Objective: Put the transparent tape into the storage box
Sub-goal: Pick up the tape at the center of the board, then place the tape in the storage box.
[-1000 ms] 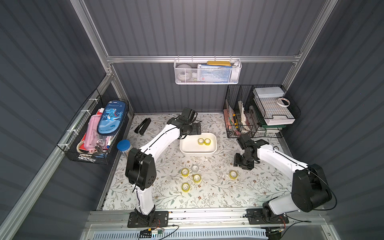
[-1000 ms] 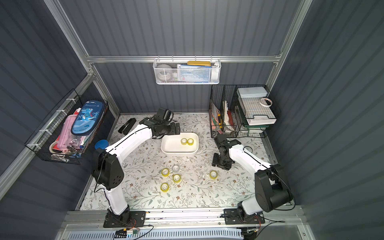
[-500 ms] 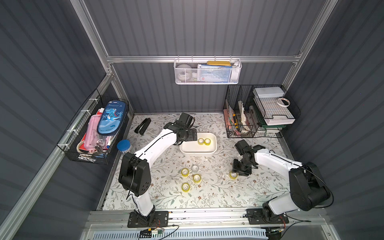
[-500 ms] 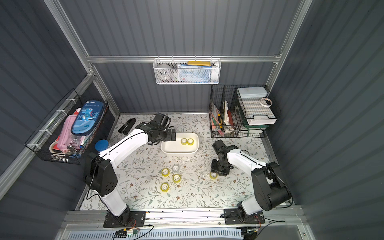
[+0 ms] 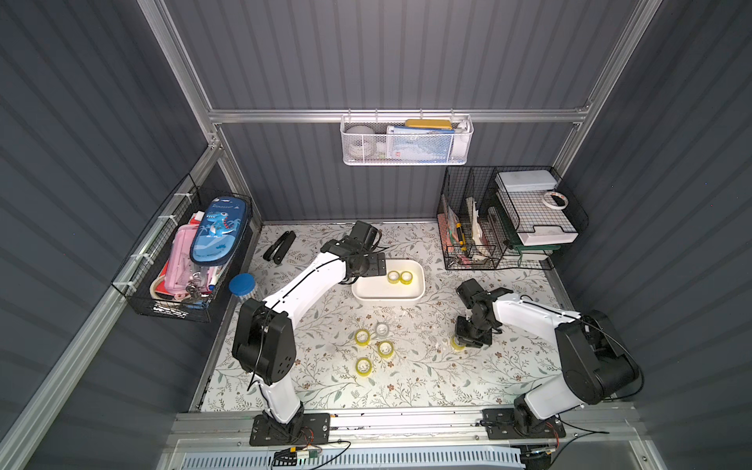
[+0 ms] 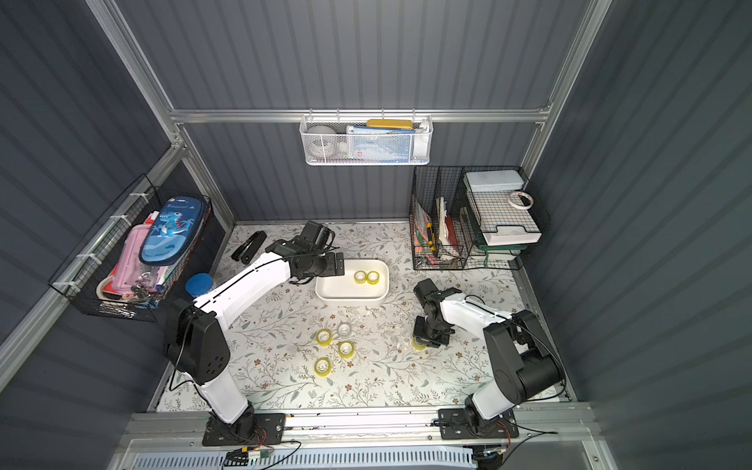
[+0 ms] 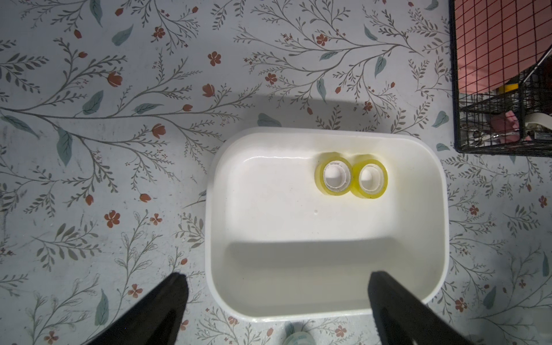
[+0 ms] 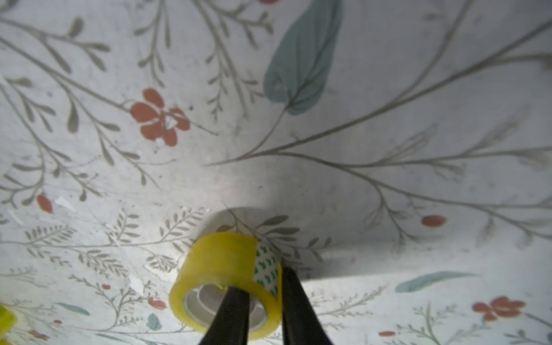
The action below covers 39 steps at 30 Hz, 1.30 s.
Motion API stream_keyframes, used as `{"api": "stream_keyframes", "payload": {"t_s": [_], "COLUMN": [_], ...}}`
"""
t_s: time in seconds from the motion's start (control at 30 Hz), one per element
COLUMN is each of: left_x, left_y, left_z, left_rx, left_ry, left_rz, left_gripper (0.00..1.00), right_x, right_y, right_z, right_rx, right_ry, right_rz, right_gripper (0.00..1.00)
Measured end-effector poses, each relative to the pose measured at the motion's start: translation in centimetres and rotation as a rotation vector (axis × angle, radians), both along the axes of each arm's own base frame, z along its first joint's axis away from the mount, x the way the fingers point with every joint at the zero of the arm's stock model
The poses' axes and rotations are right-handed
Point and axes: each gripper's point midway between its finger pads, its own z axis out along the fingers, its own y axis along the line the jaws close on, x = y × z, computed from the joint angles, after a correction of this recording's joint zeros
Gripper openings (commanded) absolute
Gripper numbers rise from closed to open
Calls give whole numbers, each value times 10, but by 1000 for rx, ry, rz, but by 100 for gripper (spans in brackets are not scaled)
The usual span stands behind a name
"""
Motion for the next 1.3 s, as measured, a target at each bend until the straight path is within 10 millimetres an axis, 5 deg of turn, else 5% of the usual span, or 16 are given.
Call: {"api": "stream_keyframes", "payload": {"t_s": [0.33,0.57,0.8,1.0,1.3], "left_x": [3,-9,-34,-55,-72], "left_y": [8,23,58,88,112], "left_z": [3,21,24,8,-3], "left_rx": [32,46,70,95,105], "left_ry": [-24,-54,-40,18,58], "left_rz": [24,47,99,163,220], "left_gripper": [99,99,99,99,99], "right_x": [14,63,122,158,176], "right_y": [5,27,77,118,155], "right_z": [18,80,133,124,69], "right_rx": [-35,-21,6,4,-25], "right_ry": [-43,-195,-325,-322,-237], "right_rz": [52,124,260,367,474], "right_gripper": [0,0,0,0,0]}}
